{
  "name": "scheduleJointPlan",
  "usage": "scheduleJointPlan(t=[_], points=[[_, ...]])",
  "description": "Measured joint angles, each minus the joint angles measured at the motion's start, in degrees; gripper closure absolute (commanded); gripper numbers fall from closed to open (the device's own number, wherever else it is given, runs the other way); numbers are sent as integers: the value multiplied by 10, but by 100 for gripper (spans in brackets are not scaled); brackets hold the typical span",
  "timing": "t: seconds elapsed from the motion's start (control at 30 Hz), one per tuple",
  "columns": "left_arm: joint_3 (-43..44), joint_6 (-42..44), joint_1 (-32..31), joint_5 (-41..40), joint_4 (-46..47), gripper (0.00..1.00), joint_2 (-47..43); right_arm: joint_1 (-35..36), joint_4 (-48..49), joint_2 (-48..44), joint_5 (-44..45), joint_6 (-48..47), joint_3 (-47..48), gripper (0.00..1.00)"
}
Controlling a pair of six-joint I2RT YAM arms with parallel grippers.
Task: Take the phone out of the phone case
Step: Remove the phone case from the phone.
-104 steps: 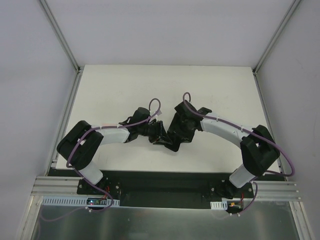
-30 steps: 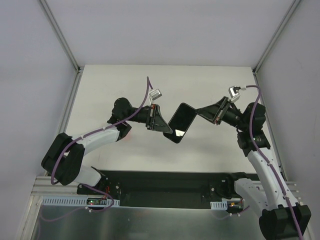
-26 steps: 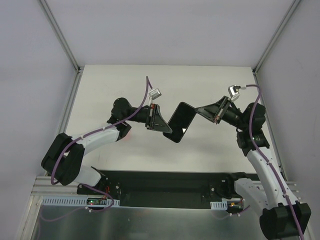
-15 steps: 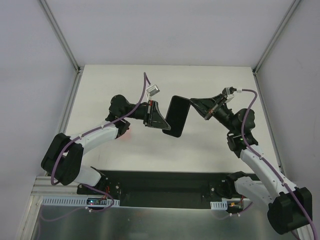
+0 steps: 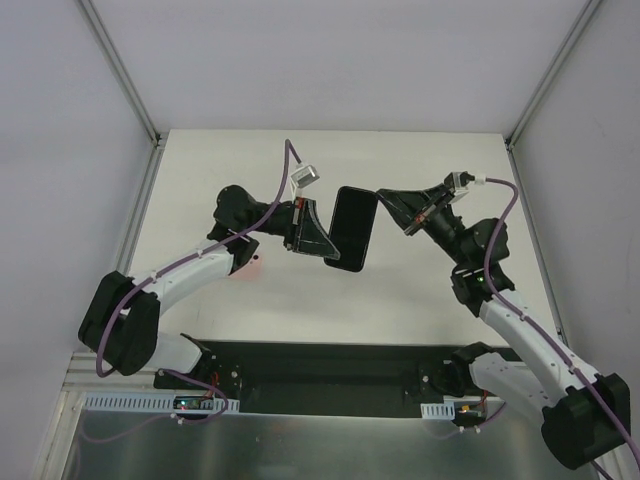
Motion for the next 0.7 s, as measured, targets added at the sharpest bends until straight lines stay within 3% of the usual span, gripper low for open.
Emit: scheduleJointPlan(t=[0.13, 0.17, 0.2, 0.3, 0.33, 0.47, 0.7], points=[[0, 0, 0, 10, -22, 100, -16, 3, -130, -44, 4, -88, 38, 98], [0, 0, 0, 10, -27, 100, -20, 4, -190, -56, 9, -126, 63, 90], [0, 0, 0, 10, -29, 100, -23, 8, -251, -66, 17, -165, 92, 59], [0, 2, 0, 7, -32, 100, -35, 17, -394, -96, 19, -273, 160, 19], [0, 2, 0, 6, -34, 100, -39, 18, -419, -104, 16, -291, 170, 15], [0, 4, 0, 4, -44, 100, -59, 20, -496, -112, -29, -377, 207, 12], [0, 7, 0, 4, -56, 100, -76, 26, -513, -53, -108, -430, 210, 35]])
